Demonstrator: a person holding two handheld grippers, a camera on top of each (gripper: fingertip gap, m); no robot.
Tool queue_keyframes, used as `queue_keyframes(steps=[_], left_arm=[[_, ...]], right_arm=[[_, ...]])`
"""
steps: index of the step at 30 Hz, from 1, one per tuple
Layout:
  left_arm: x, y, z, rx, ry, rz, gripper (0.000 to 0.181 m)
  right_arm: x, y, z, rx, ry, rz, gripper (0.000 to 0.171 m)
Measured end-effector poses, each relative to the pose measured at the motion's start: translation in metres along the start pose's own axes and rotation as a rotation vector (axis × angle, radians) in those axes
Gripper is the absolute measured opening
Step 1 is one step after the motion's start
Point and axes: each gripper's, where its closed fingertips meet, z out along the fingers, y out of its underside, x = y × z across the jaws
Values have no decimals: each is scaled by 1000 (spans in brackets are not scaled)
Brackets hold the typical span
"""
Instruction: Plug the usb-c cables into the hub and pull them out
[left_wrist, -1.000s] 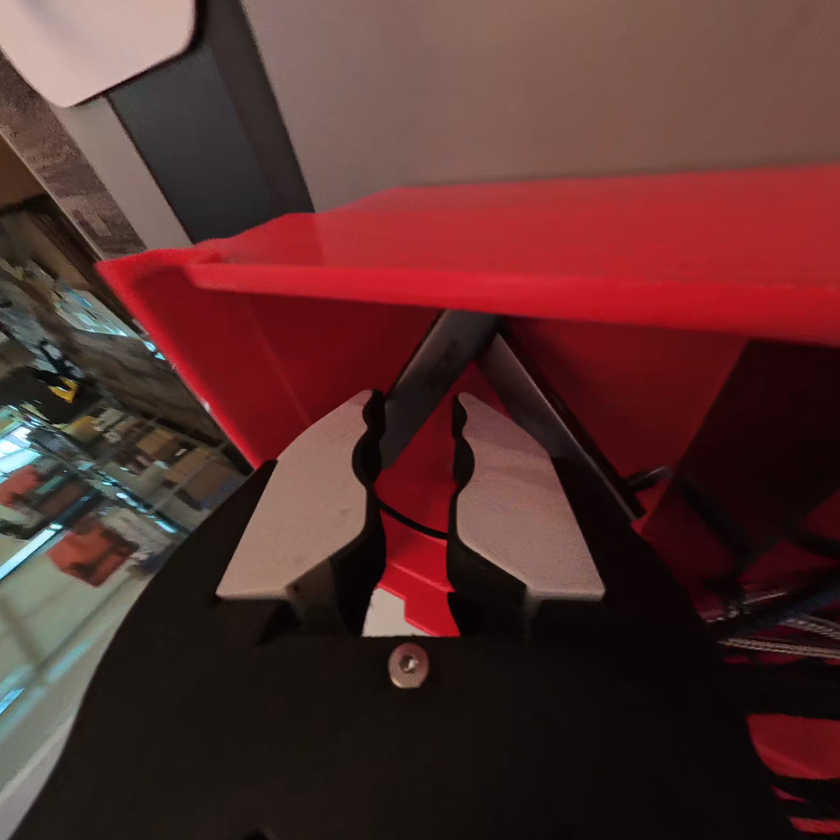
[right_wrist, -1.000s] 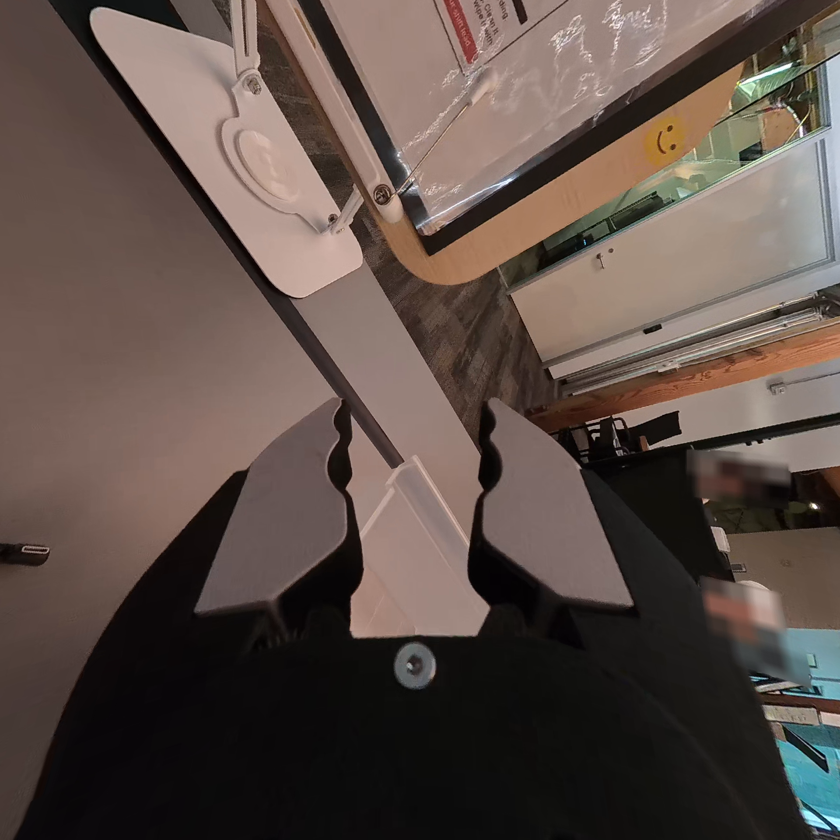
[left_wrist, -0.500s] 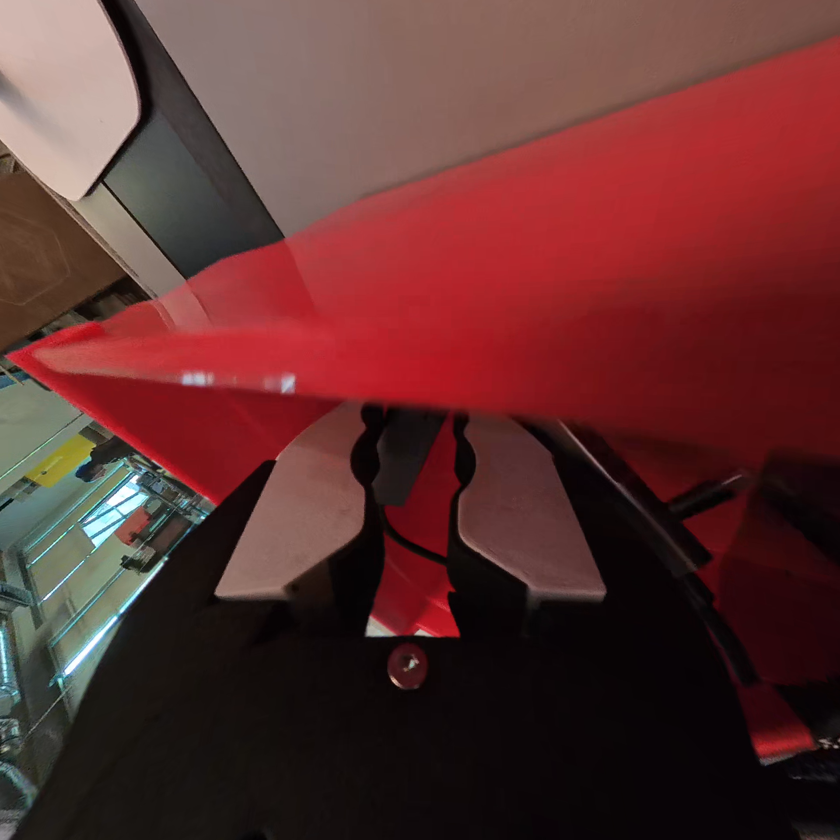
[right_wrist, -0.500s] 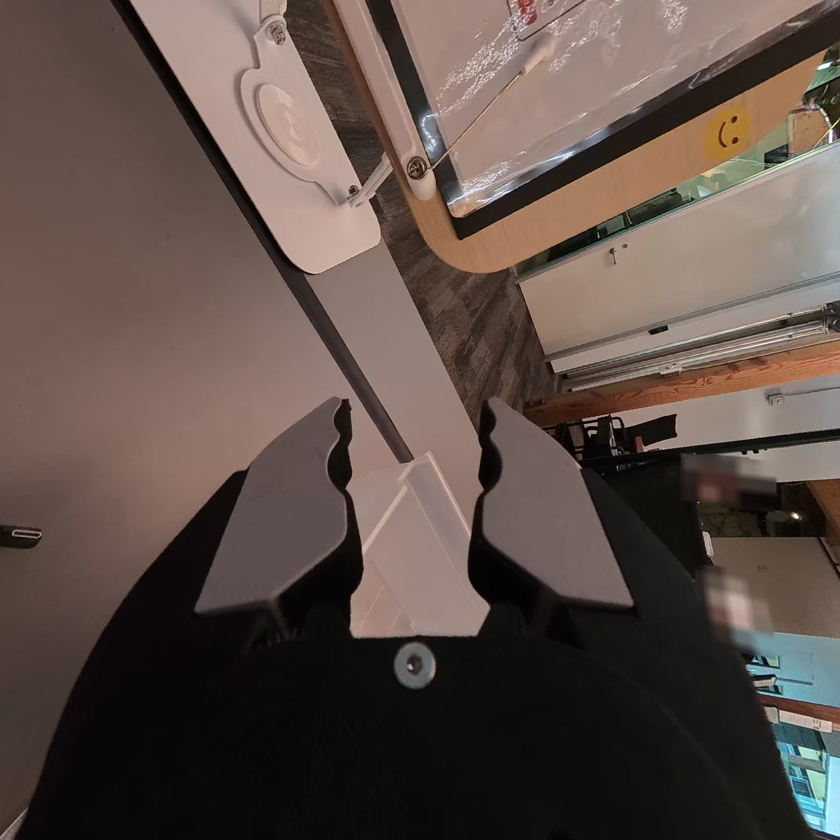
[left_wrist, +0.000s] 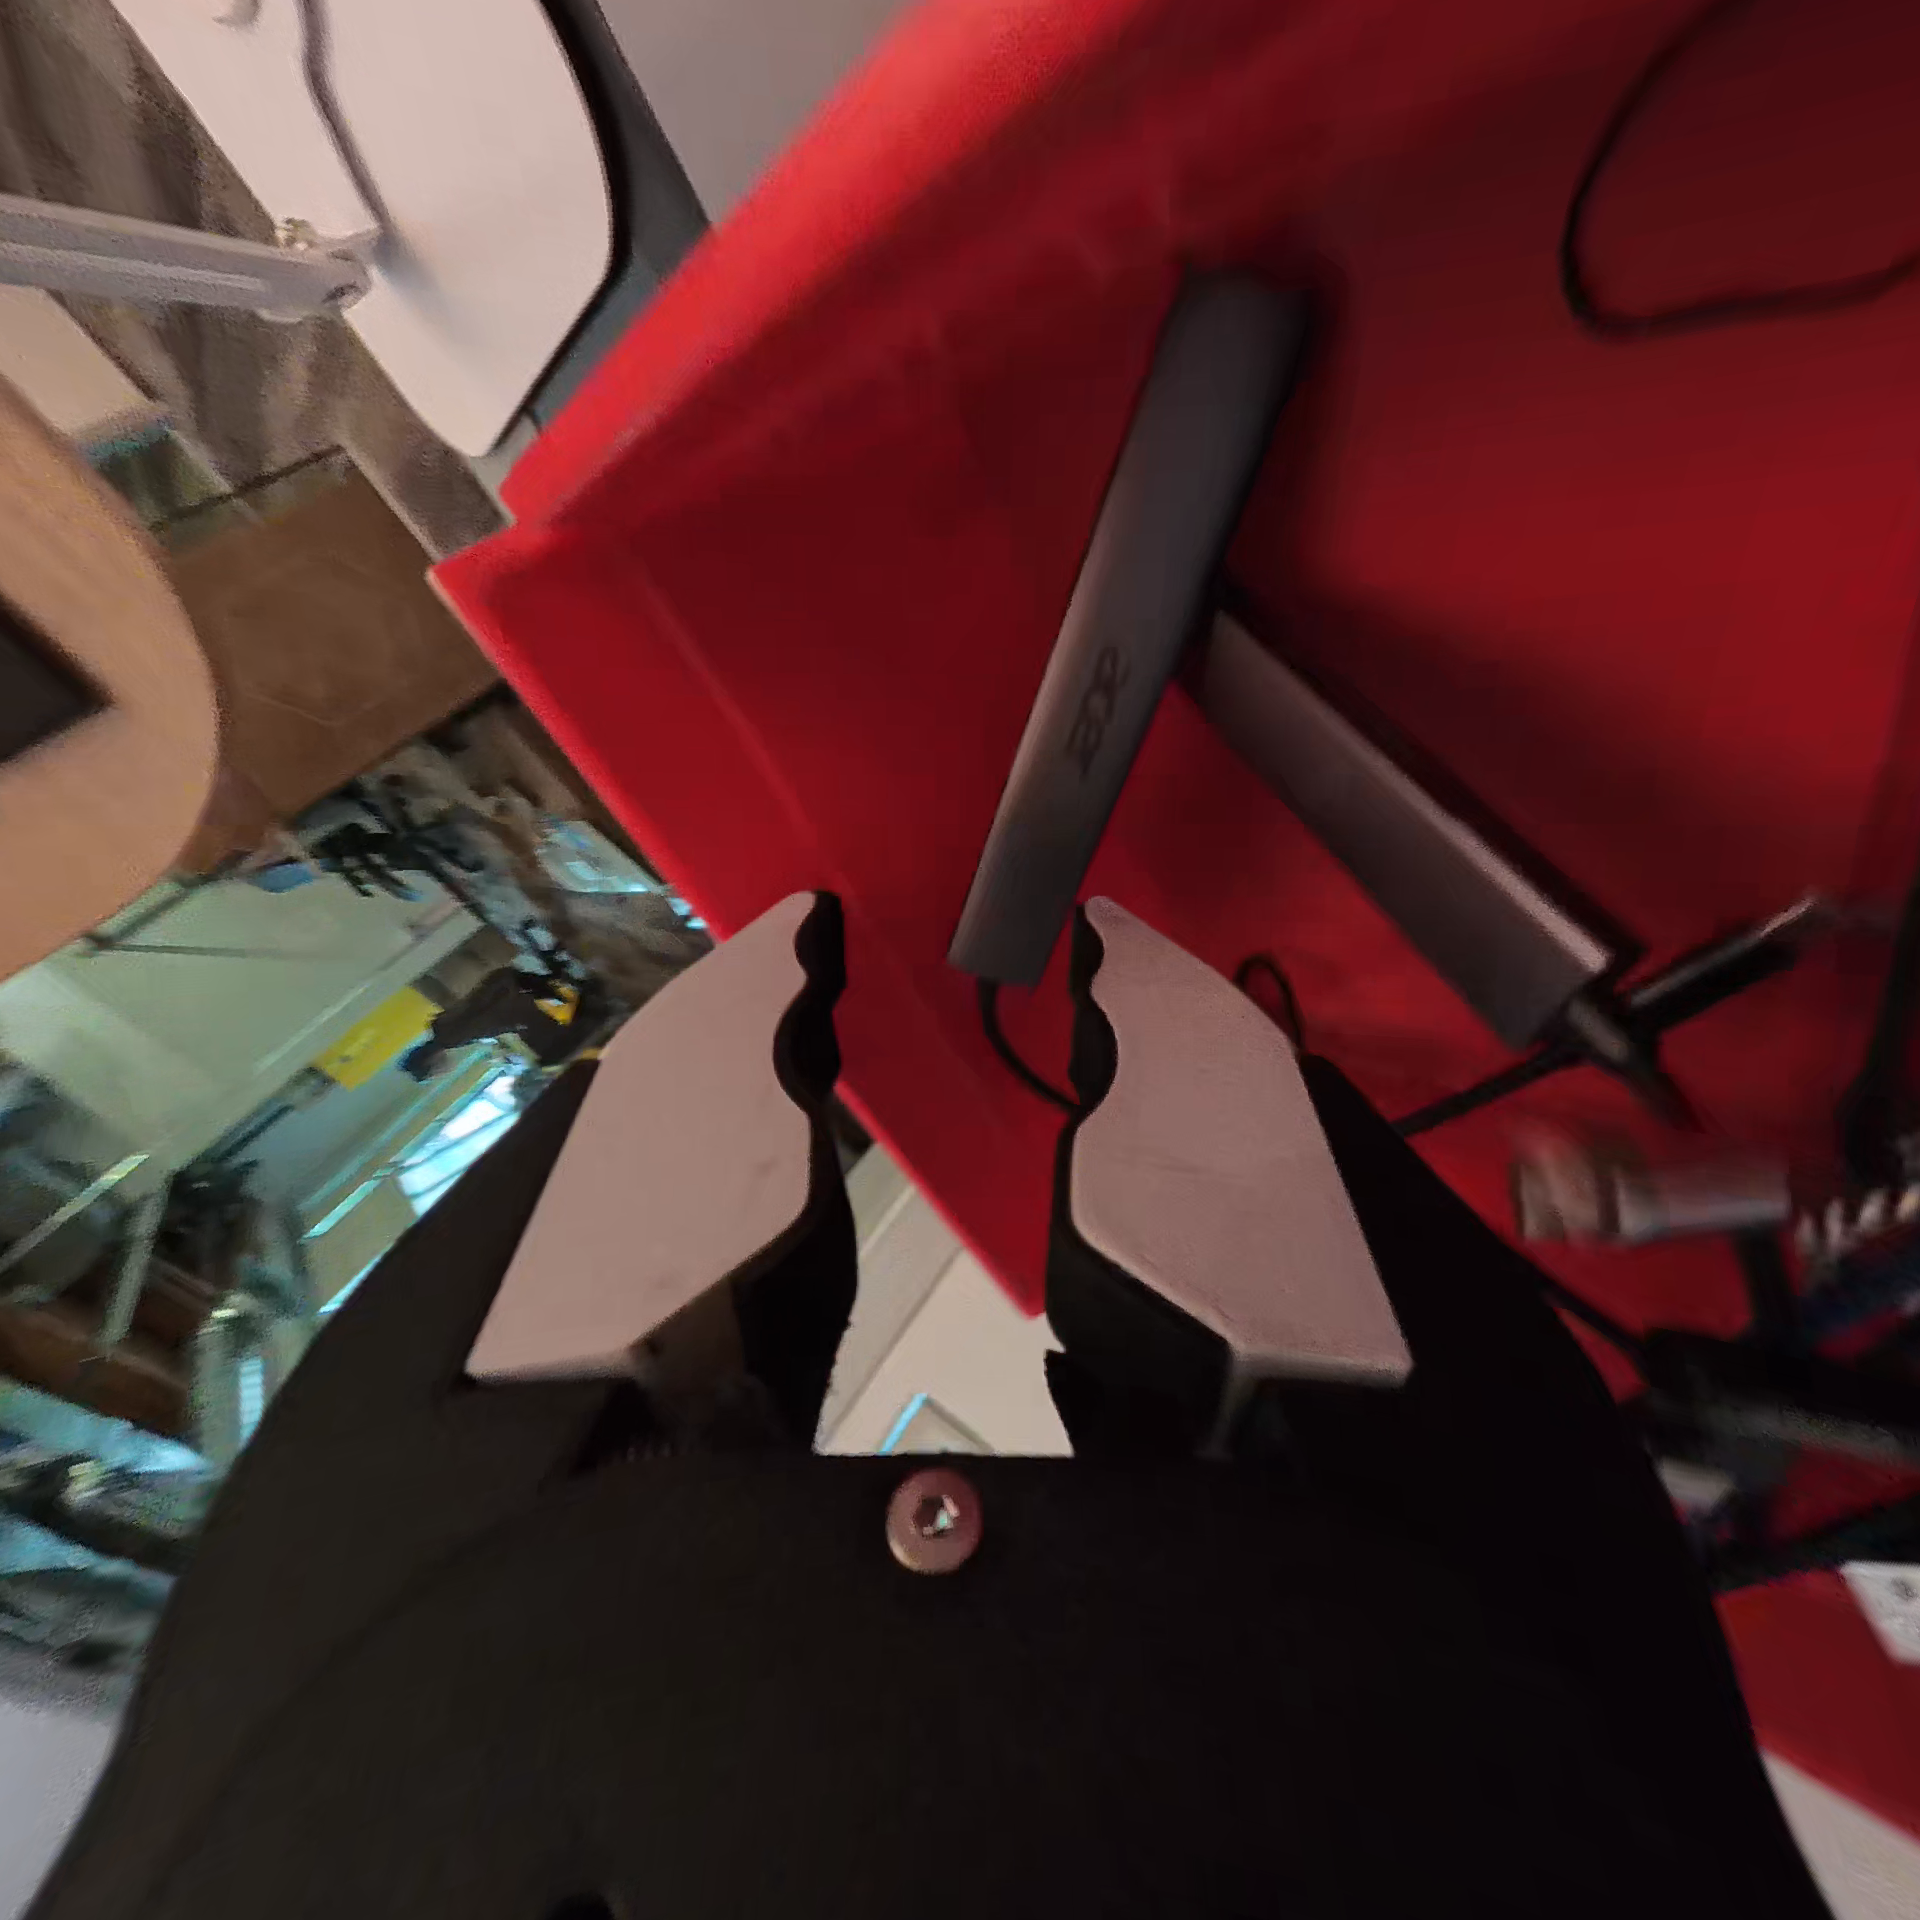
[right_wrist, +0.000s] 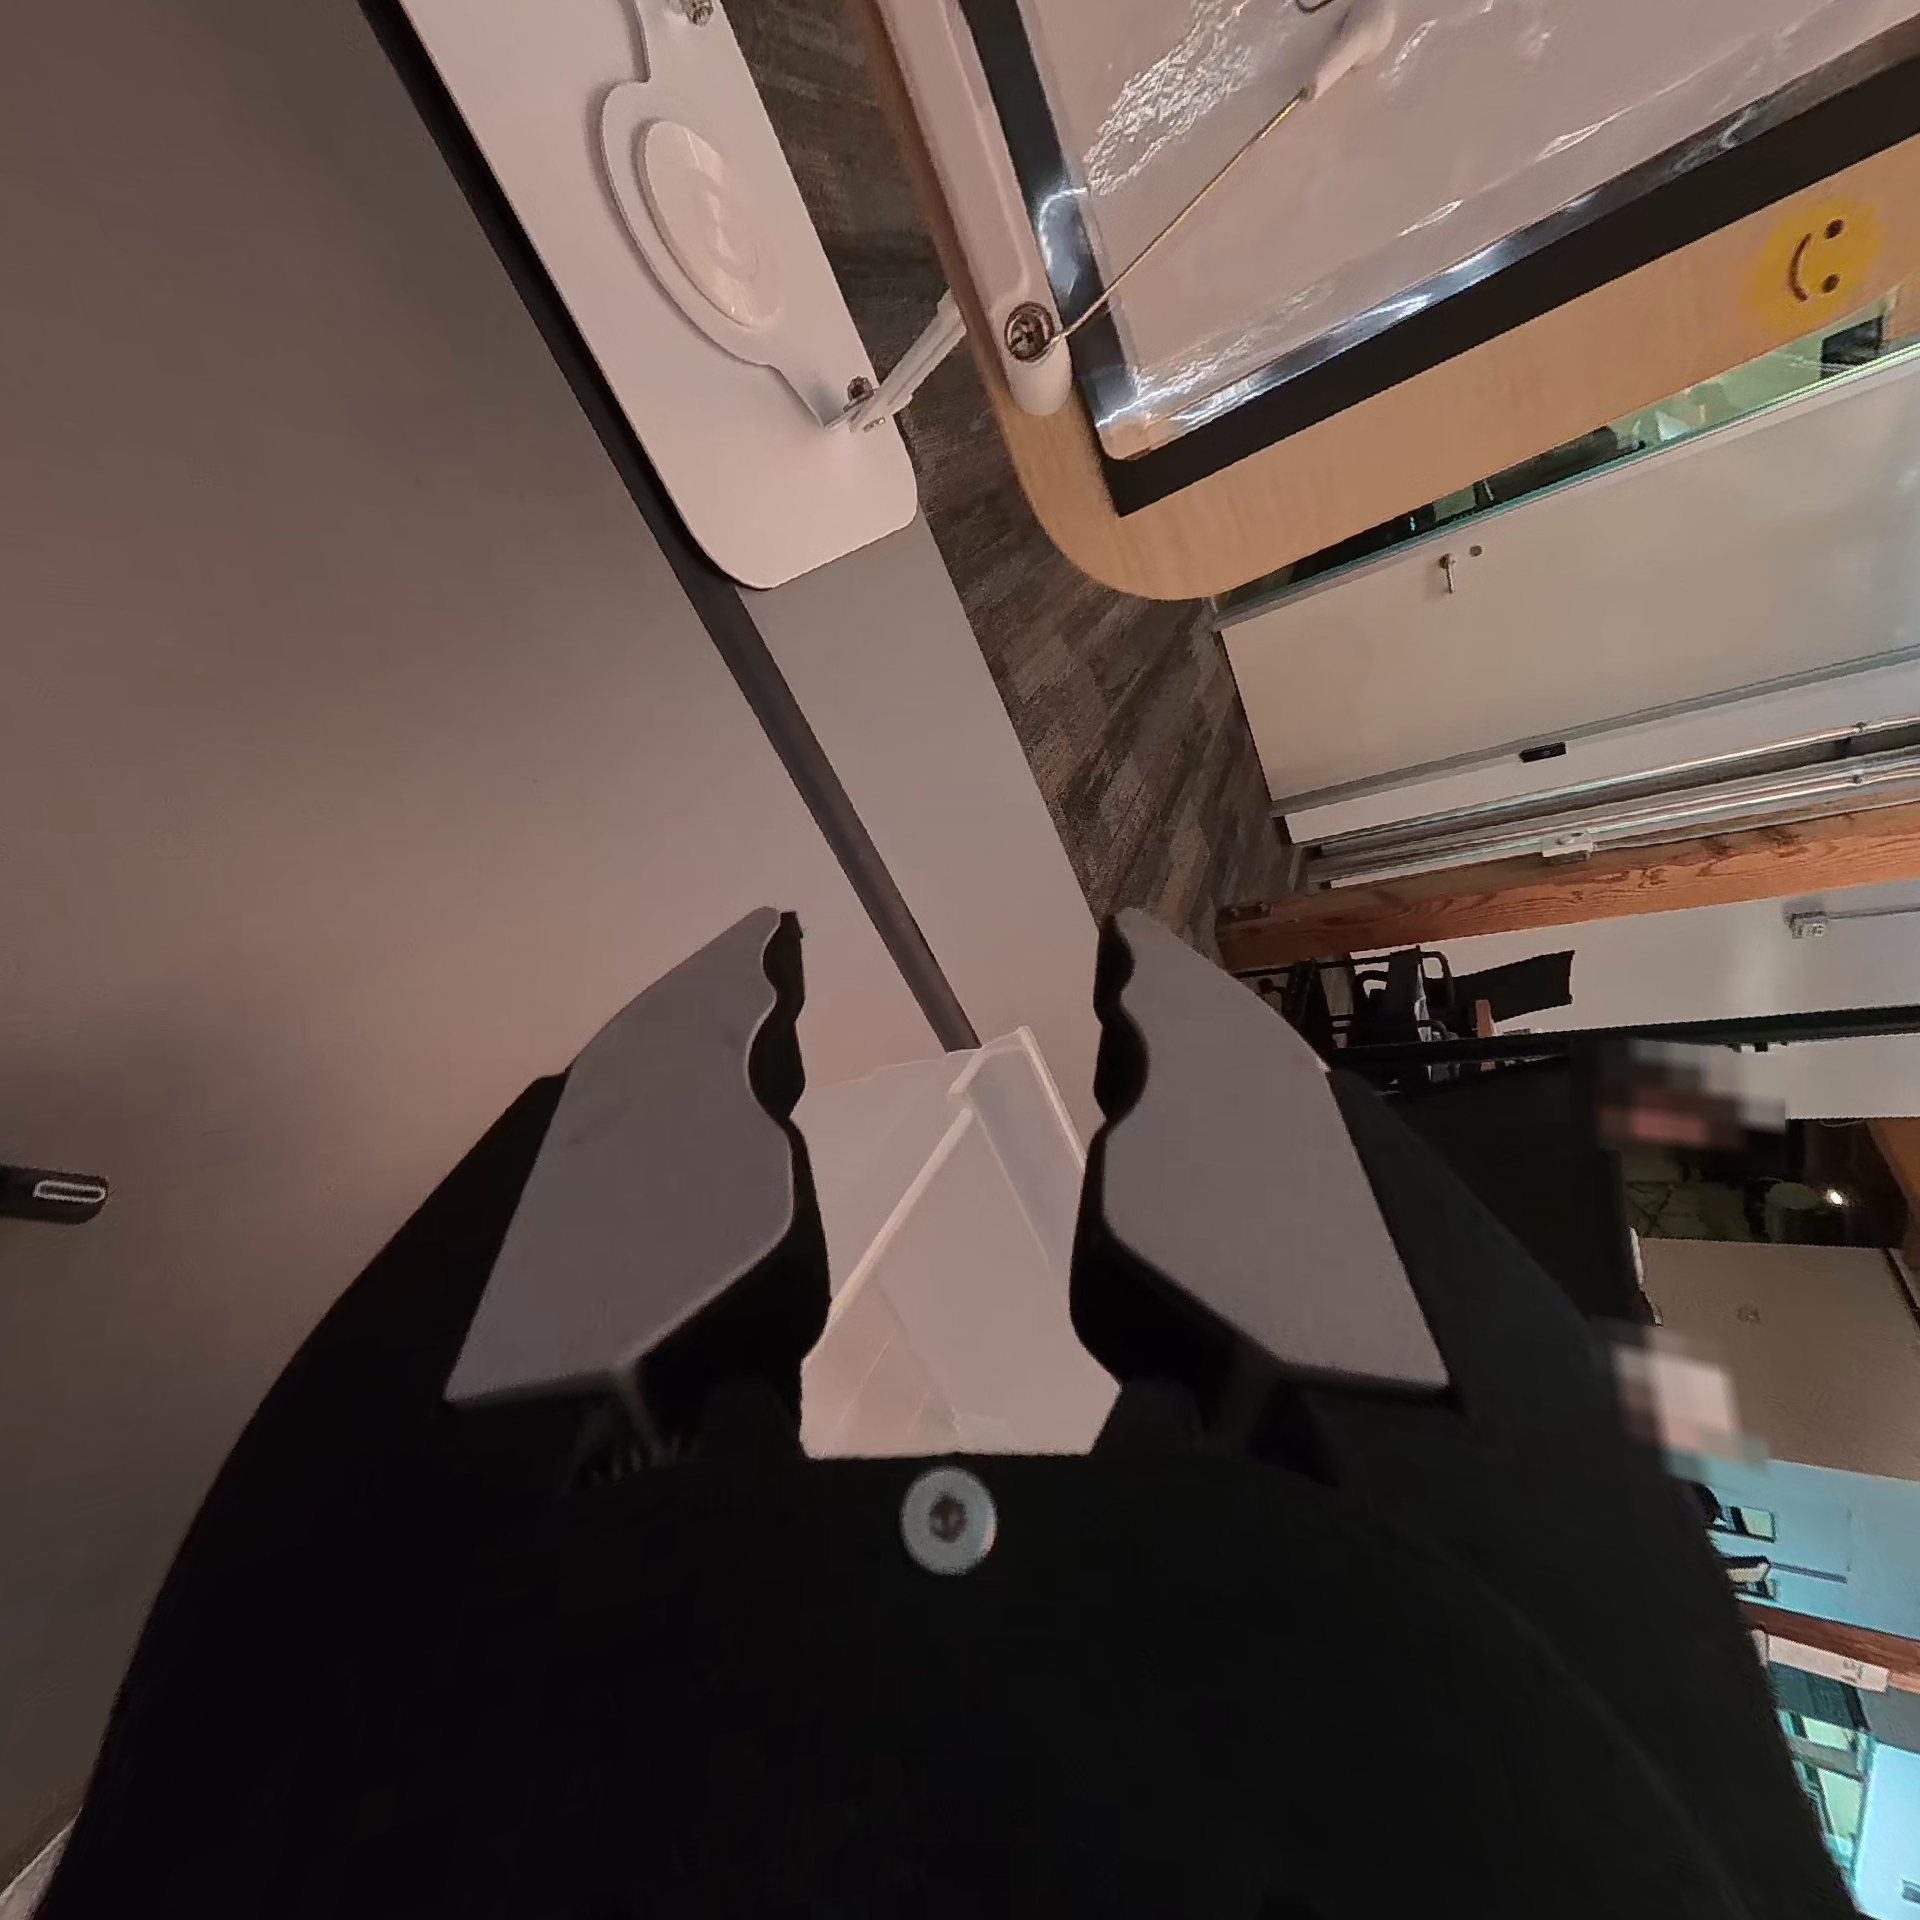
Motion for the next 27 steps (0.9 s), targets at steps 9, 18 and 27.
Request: queue_keyframes(steps=[9,18,27], left_arm=[[-8,12,-9,38,-164,284,47],[11,5,17,73,-105,403,45],[14,-4,39,91,-145,434,24]], right_arm=[[-8,6,7,-27,-17,-22,55],[-16,10,12,-53,-35,-41,55],[-23,13,17,-69,-57,-65,55]])
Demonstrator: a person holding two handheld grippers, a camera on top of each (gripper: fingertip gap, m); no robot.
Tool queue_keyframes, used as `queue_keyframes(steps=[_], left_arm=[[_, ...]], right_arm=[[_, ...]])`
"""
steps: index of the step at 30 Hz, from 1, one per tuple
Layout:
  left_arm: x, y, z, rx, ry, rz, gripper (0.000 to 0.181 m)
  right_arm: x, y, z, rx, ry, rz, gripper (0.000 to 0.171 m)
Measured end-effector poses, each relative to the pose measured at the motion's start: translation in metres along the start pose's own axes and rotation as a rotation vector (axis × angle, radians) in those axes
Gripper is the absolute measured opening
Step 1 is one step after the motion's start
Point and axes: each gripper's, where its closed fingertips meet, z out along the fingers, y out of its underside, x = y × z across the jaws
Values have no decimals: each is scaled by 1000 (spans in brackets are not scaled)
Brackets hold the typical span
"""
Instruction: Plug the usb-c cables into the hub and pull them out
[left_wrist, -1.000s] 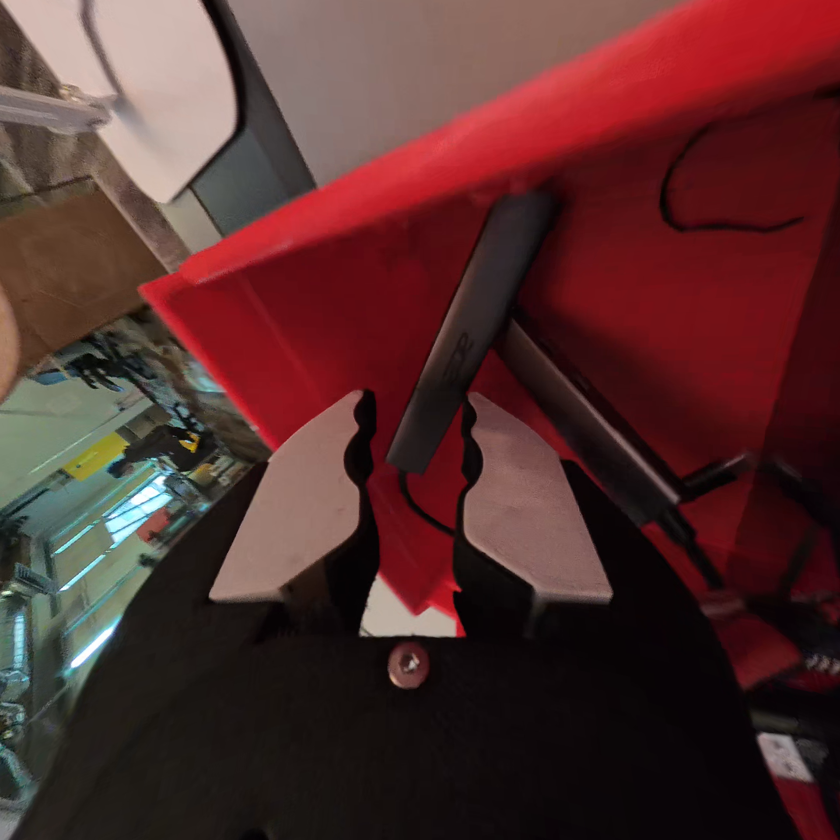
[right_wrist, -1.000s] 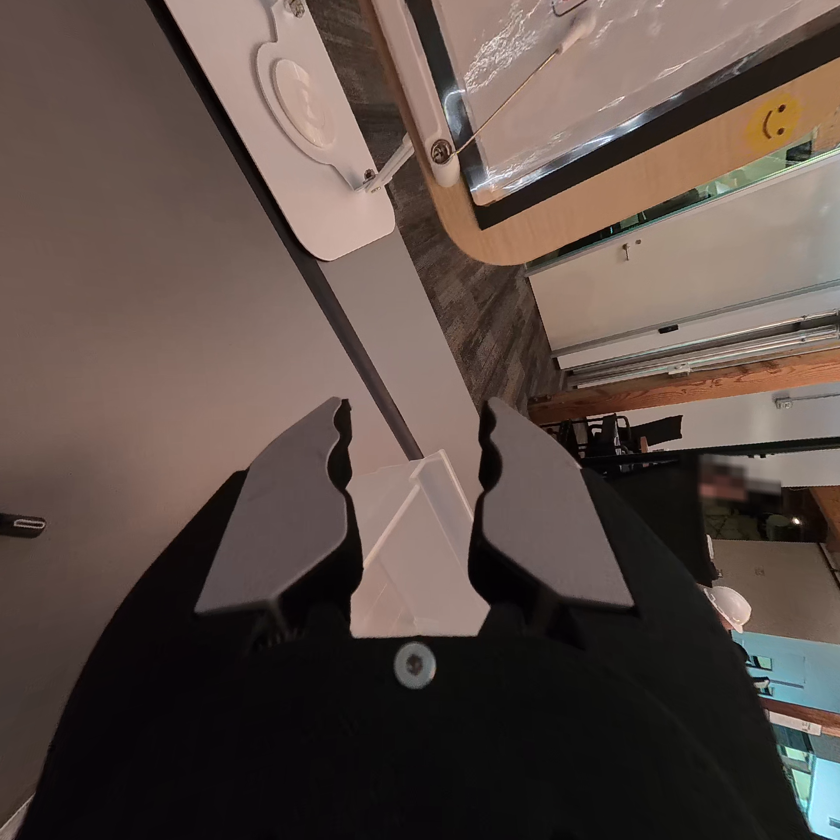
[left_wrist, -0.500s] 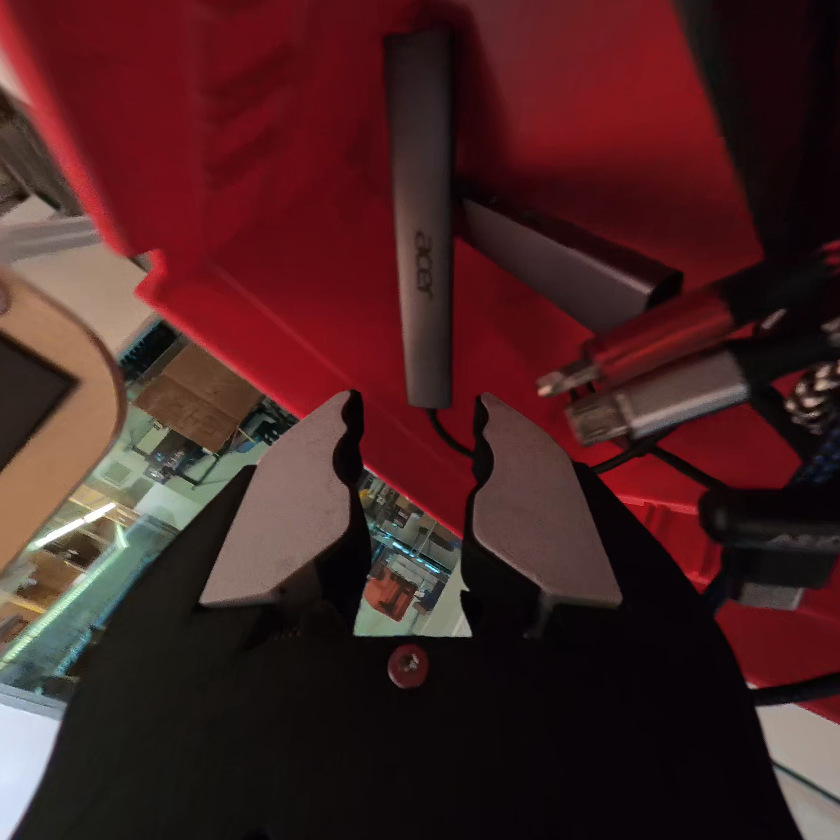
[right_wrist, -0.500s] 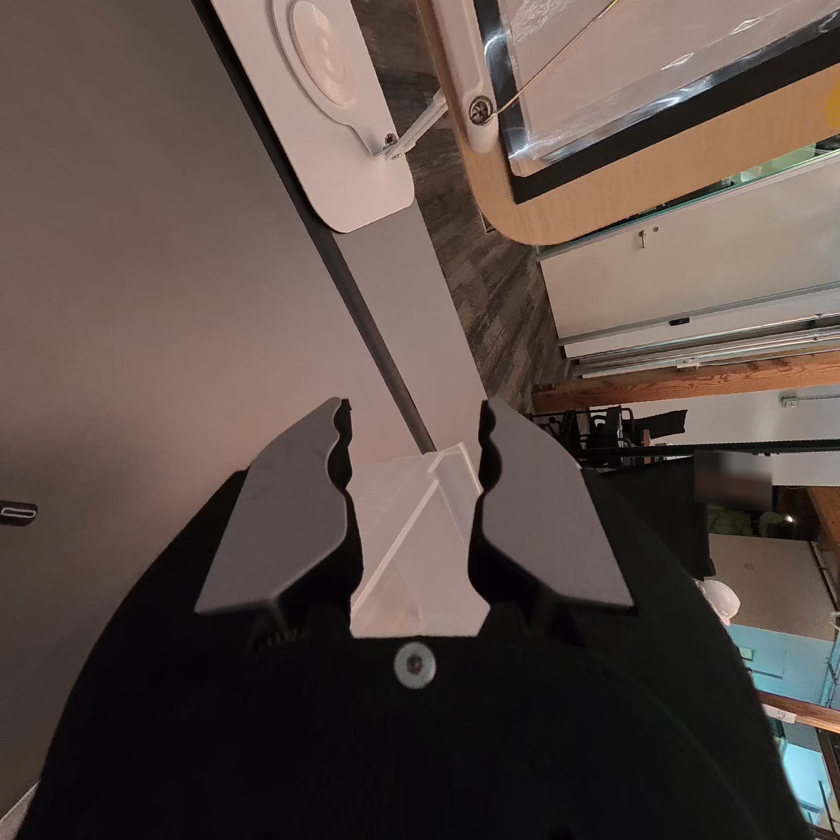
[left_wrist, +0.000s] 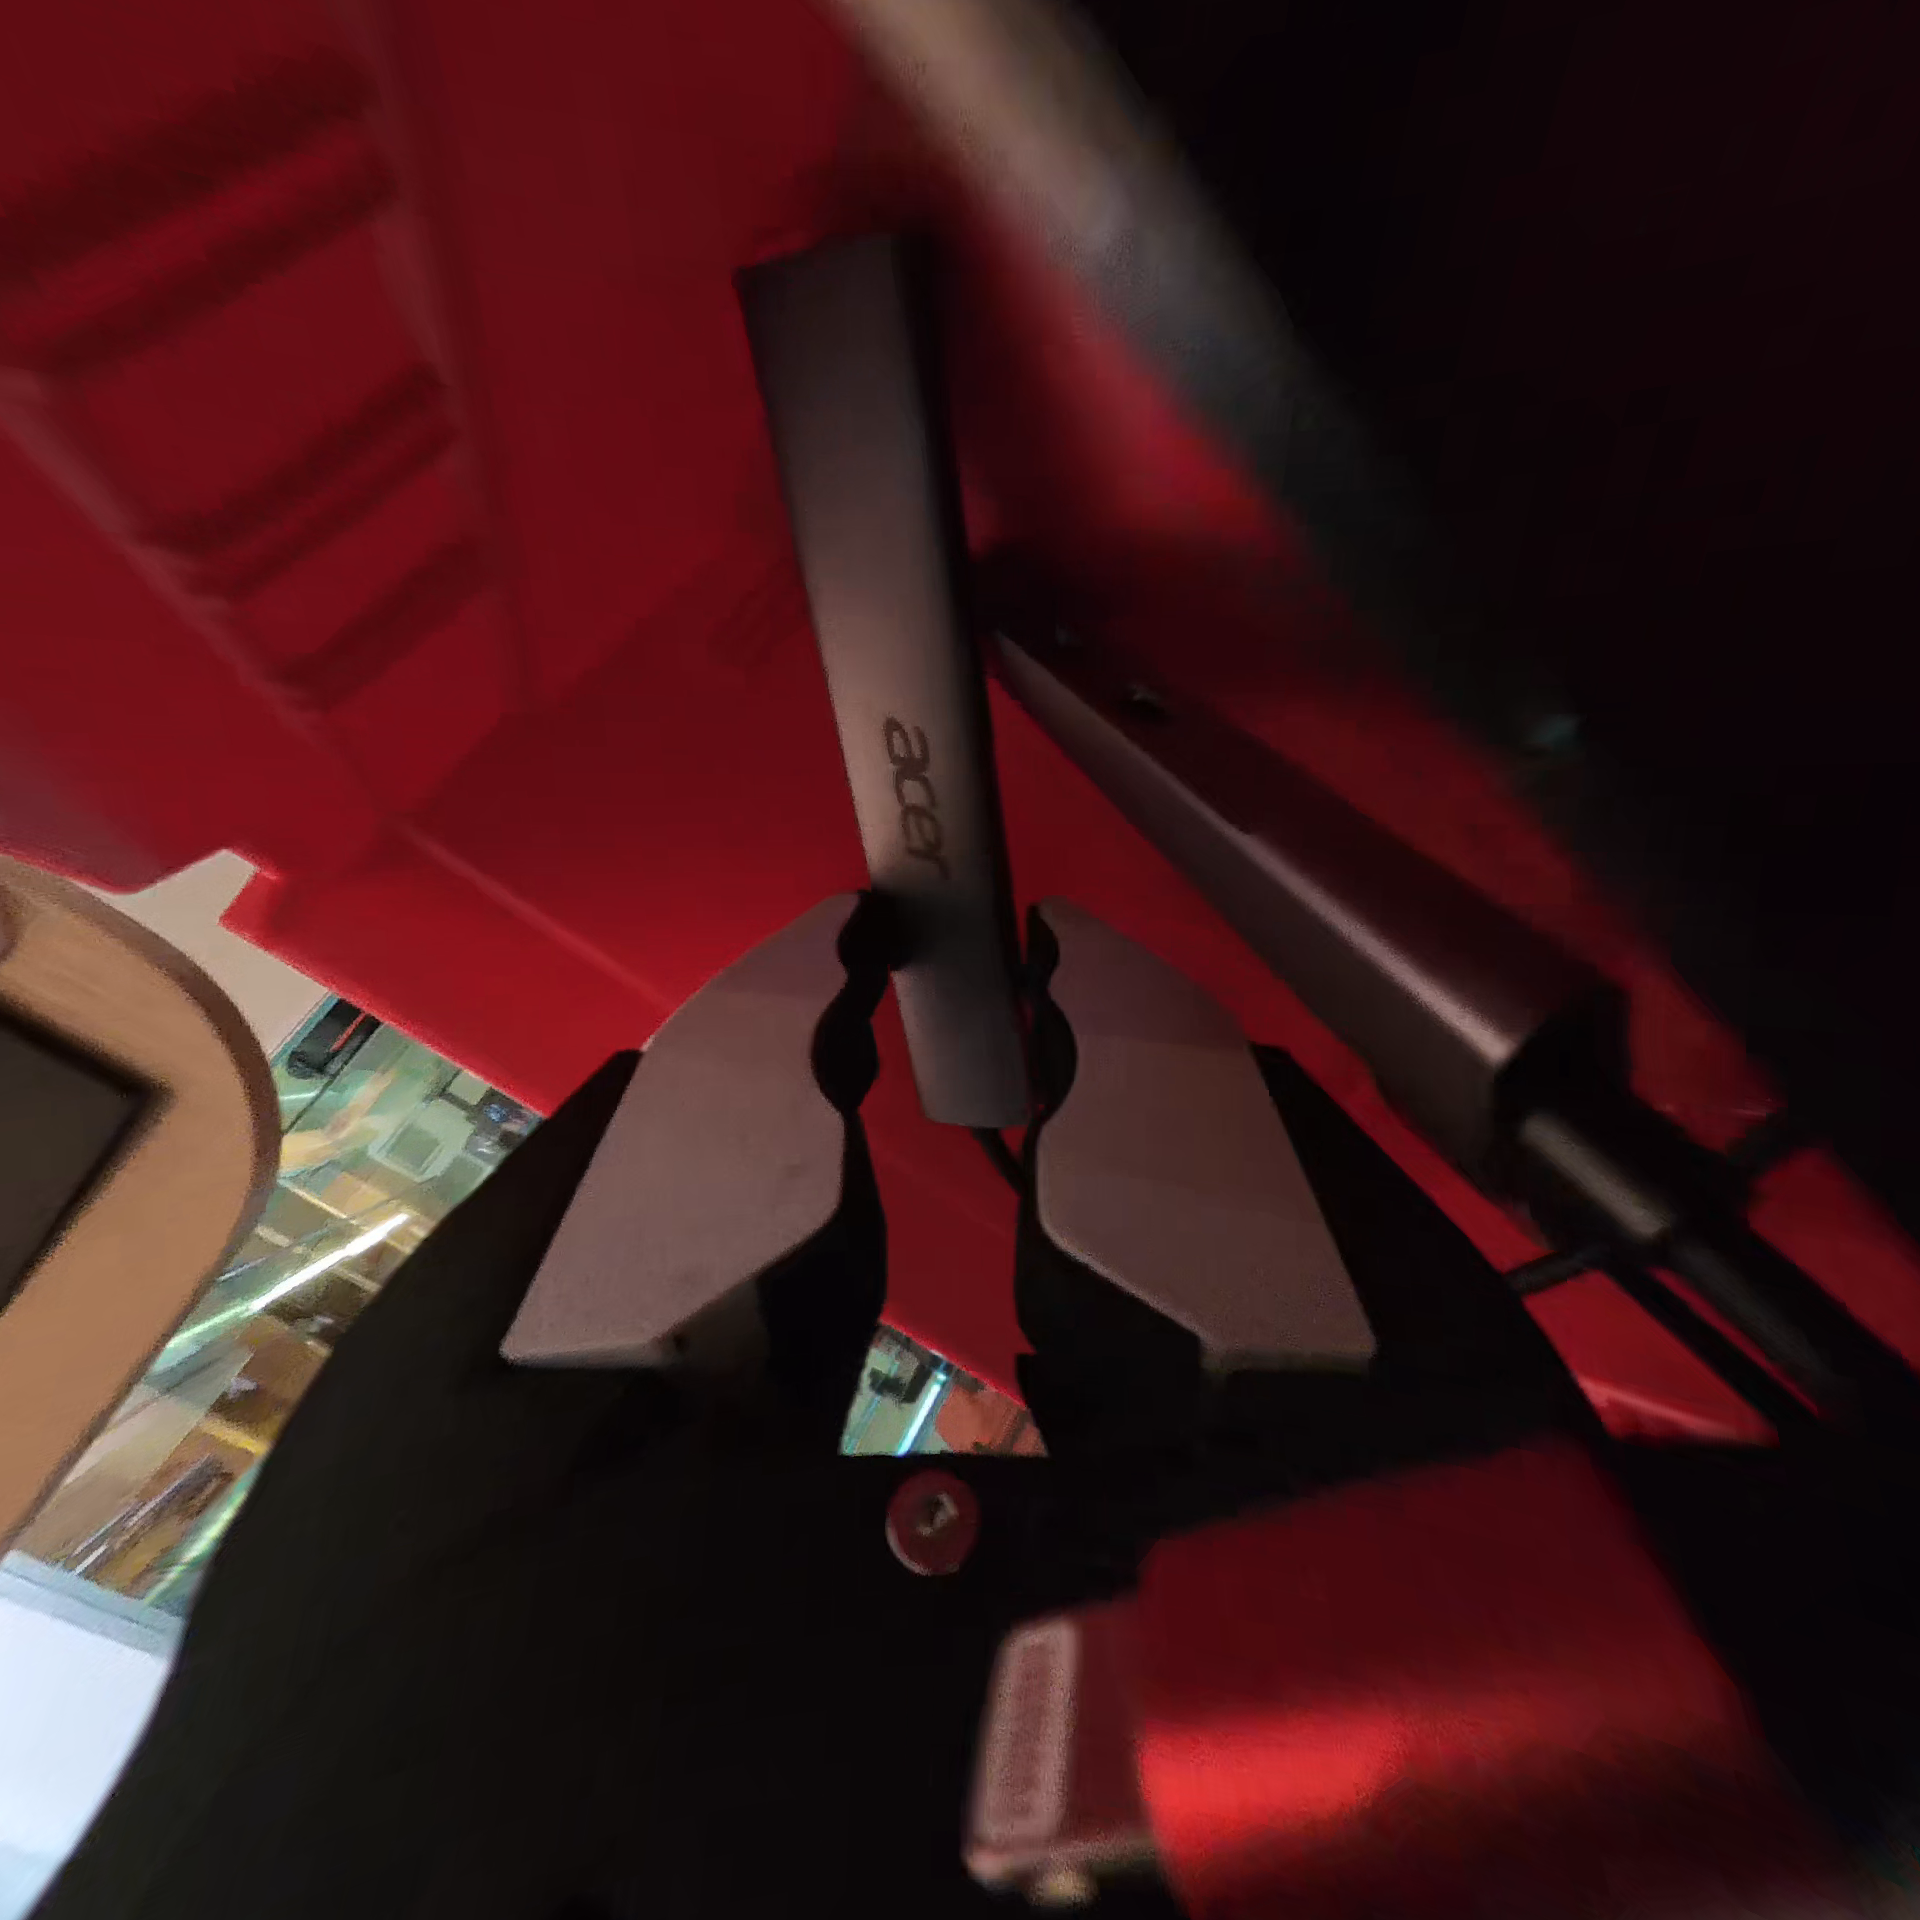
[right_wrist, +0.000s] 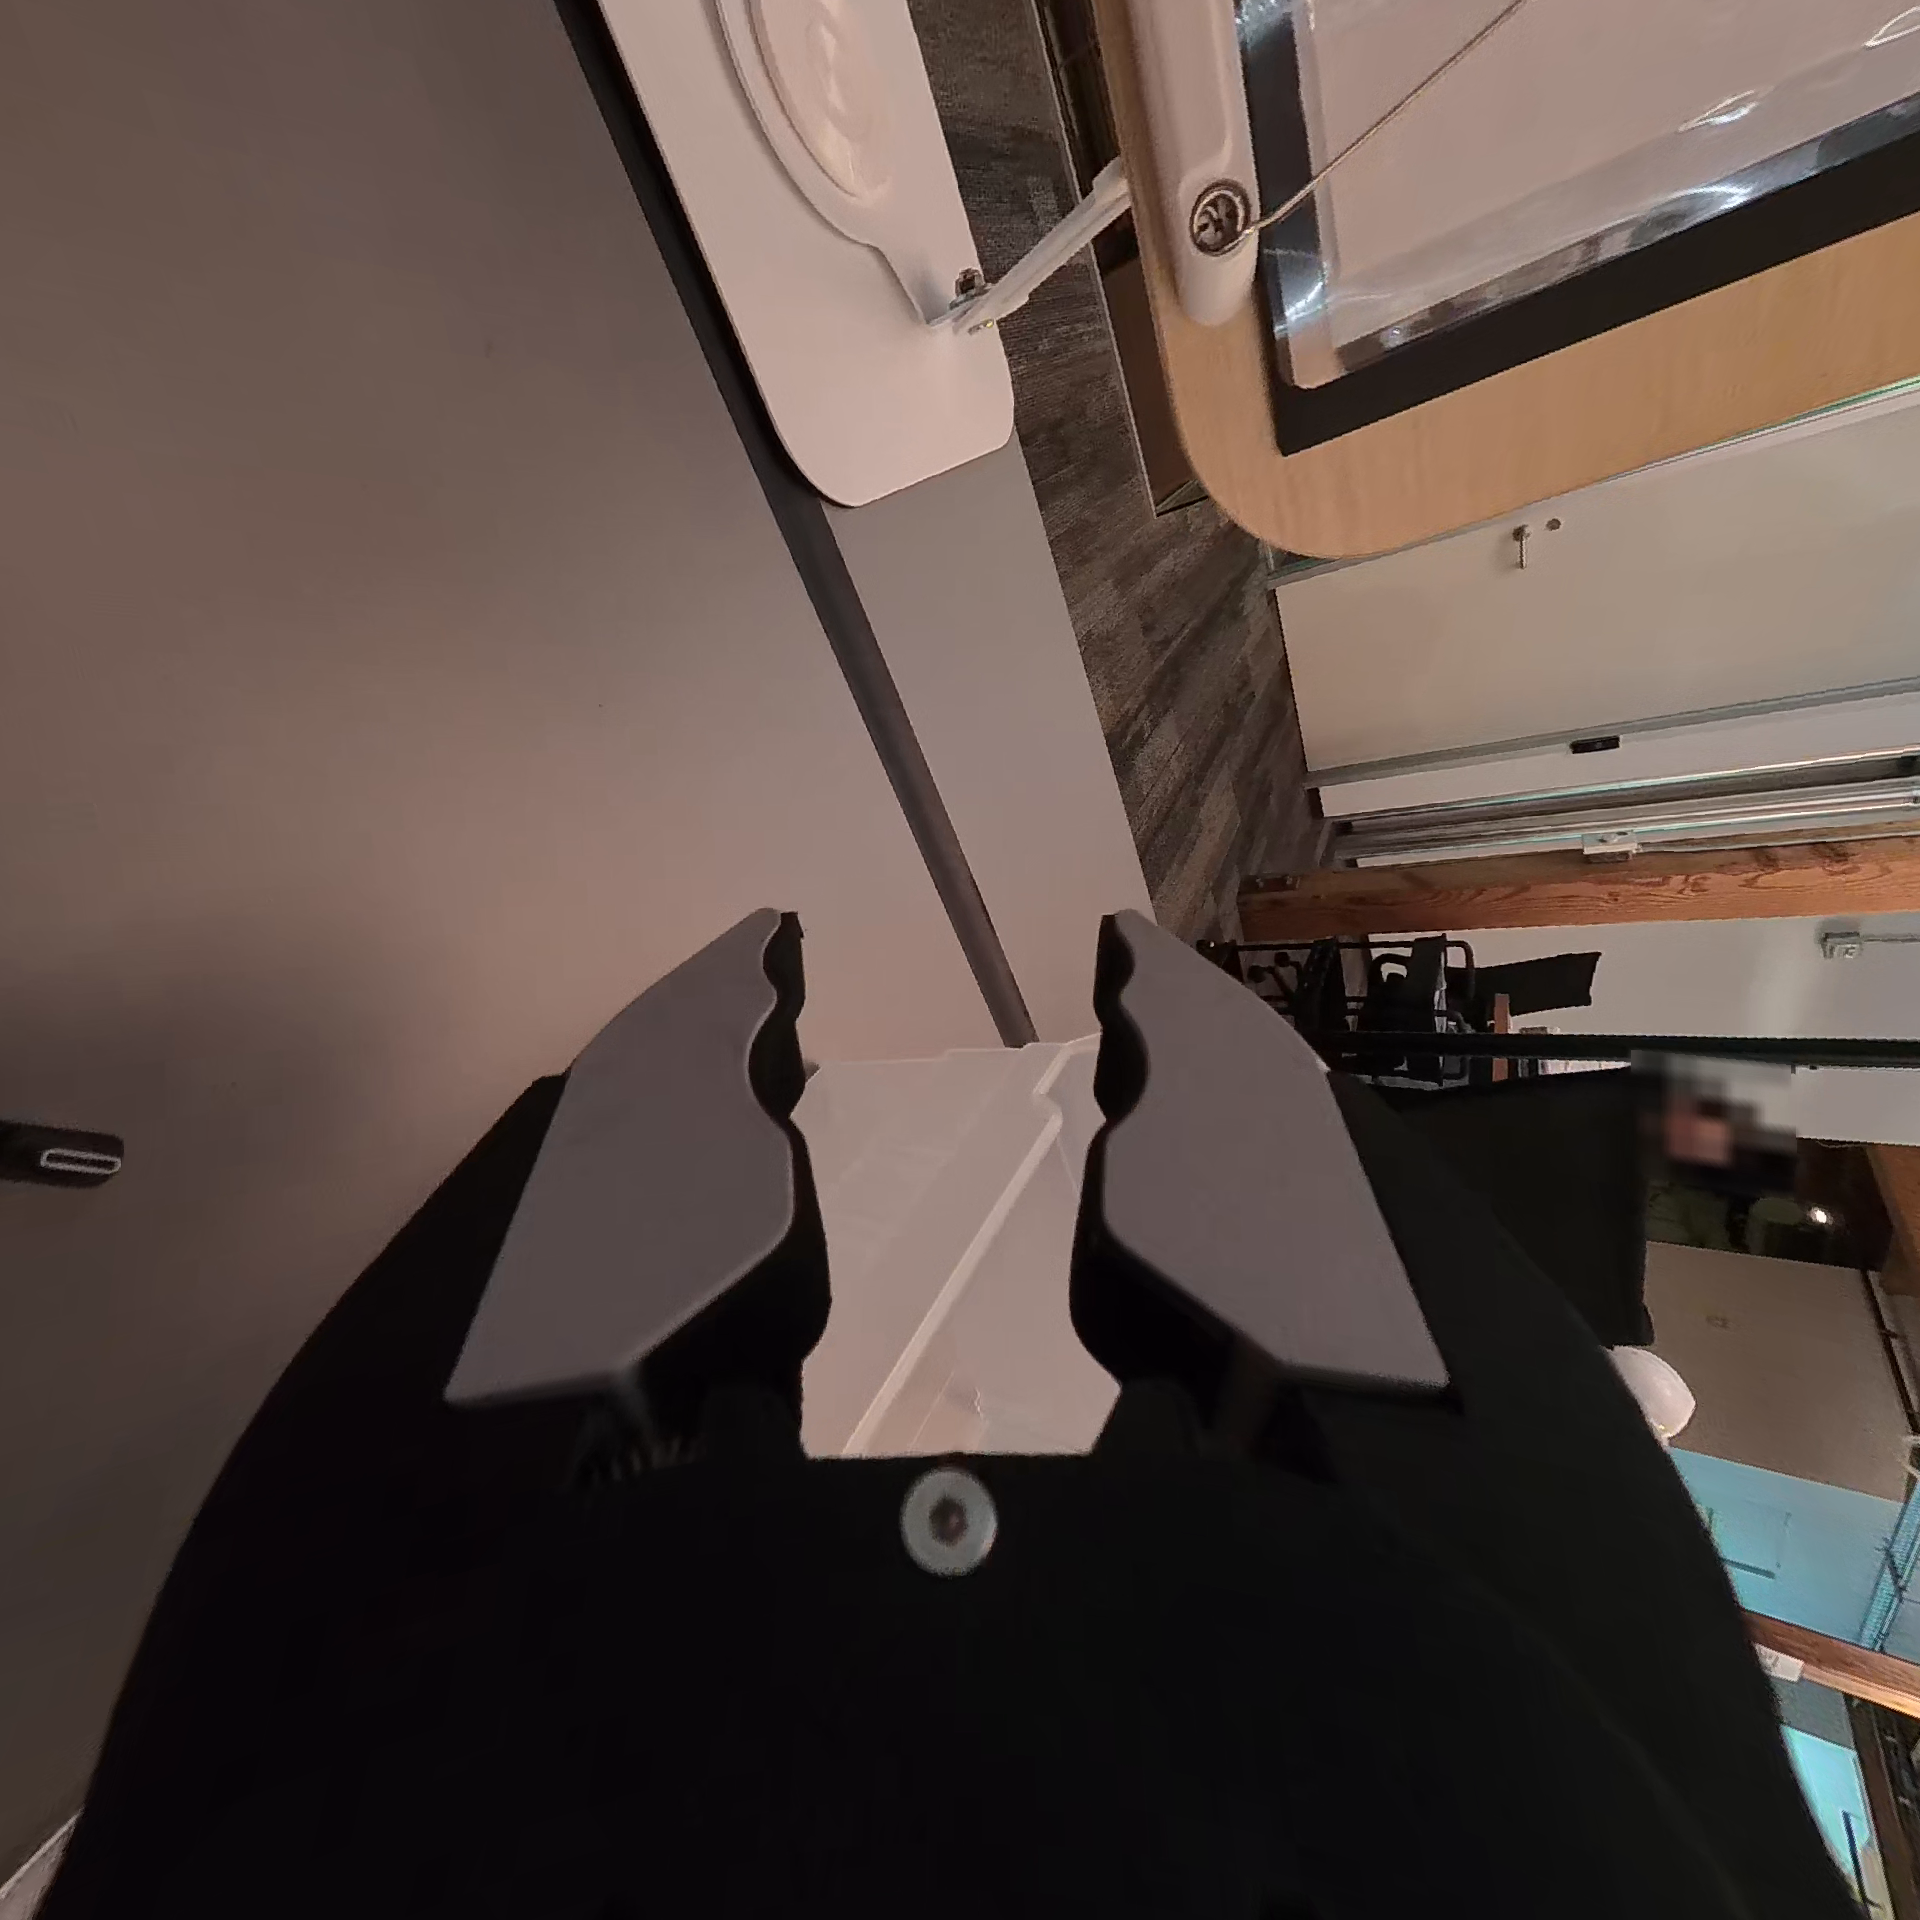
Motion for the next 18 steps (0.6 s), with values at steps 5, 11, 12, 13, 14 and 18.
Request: queue_keyframes(steps=[5,11,12,13,14,18], left_arm=[[0,0,2,5,20,-23,23],[-3,1,-1,-32,30,-15,24],[-3,1,-3,-37,30,-10,23],[-3,1,-5,-41,33,-11,23],[-4,3,-8,-51,37,-12,23],[-7,13,-24,-113,38,11,23]], right_arm=[[-4,1,3,-11,-11,-16,55],[-8,2,4,-12,-30,-27,55],[-9,2,5,-13,-32,-28,55],[-10,3,5,-14,-35,-28,55],[-10,3,5,-15,-37,-29,55],[-10,2,5,-17,-35,-40,55]])
